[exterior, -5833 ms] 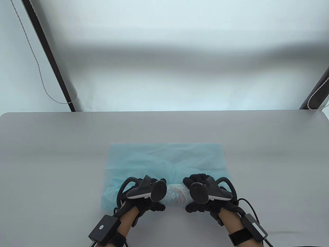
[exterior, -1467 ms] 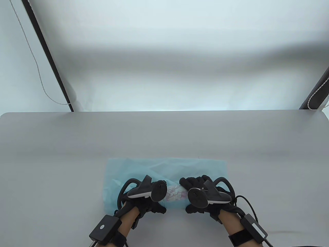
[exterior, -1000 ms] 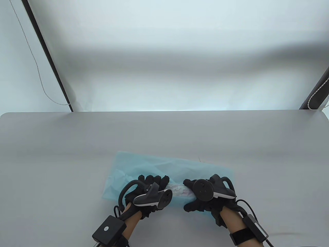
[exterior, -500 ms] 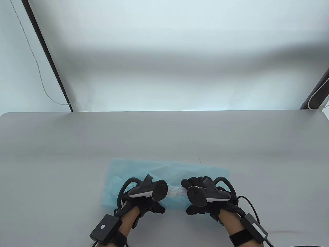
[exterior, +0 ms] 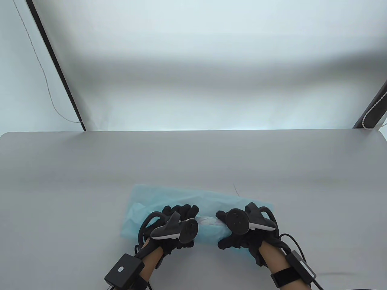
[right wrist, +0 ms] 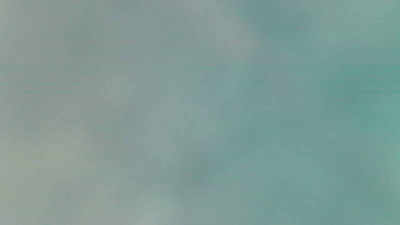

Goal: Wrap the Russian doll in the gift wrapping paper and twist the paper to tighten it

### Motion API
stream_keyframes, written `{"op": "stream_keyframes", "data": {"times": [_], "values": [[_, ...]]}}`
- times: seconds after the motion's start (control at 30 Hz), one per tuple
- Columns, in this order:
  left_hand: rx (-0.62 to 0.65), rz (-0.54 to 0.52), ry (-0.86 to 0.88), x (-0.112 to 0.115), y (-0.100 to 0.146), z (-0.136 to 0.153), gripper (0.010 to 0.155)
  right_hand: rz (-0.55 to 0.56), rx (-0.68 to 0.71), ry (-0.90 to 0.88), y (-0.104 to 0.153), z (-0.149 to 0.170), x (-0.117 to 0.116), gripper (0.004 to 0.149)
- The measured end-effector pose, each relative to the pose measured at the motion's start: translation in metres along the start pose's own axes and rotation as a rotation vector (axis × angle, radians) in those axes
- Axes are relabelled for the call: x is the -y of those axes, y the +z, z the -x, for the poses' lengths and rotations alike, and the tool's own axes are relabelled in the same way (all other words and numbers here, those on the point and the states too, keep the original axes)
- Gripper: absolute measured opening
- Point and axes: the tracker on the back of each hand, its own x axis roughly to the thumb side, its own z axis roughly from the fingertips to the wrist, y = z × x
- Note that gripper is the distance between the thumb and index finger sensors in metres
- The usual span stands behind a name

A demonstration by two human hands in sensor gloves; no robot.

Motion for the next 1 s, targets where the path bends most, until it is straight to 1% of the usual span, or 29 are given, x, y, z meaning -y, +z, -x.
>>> {"op": "stream_keyframes", "data": {"times": [0.1,0.17,0.2,0.3,0.43,0.5,0.57,0.7,0.83,0.9,1.0], "values": [[-0.011,-0.014,-0.058,0.001,-0.004,-0.004,0.109,-0.054,-0.022,-0.06,-0.002,0.003,0.0,0.102],[-0.024,-0.013,-0.026,0.003,-0.006,0.0,0.107,-0.111,-0.04,-0.088,-0.003,0.001,-0.001,0.103],[-0.026,-0.016,-0.006,0.003,-0.007,0.002,0.106,-0.113,-0.041,-0.089,-0.003,0.0,-0.002,0.104],[-0.01,0.022,0.029,0.0,-0.008,0.004,0.104,-0.096,-0.042,0.021,-0.003,-0.007,-0.002,0.106],[0.0,0.08,0.066,-0.005,-0.011,0.005,0.104,-0.066,-0.07,0.259,0.001,-0.022,-0.003,0.109],[-0.003,0.137,0.157,-0.004,-0.01,0.007,0.104,-0.039,-0.053,0.366,0.003,-0.03,-0.004,0.11],[0.002,0.152,0.208,-0.002,-0.01,0.01,0.104,-0.018,-0.042,0.4,0.003,-0.033,-0.005,0.11],[0.005,0.189,0.263,-0.001,-0.01,0.014,0.104,0.007,-0.015,0.392,0.003,-0.031,-0.005,0.11],[0.017,0.209,0.309,0.002,-0.008,0.016,0.104,0.028,0.016,0.302,0.004,-0.023,-0.004,0.107],[0.006,0.184,0.287,0.003,-0.004,0.013,0.103,0.004,0.015,0.263,0.004,-0.021,-0.002,0.106],[-0.018,0.094,0.184,0.002,0.005,0.007,0.105,-0.01,0.008,0.263,0.004,-0.022,-0.002,0.106]]}}
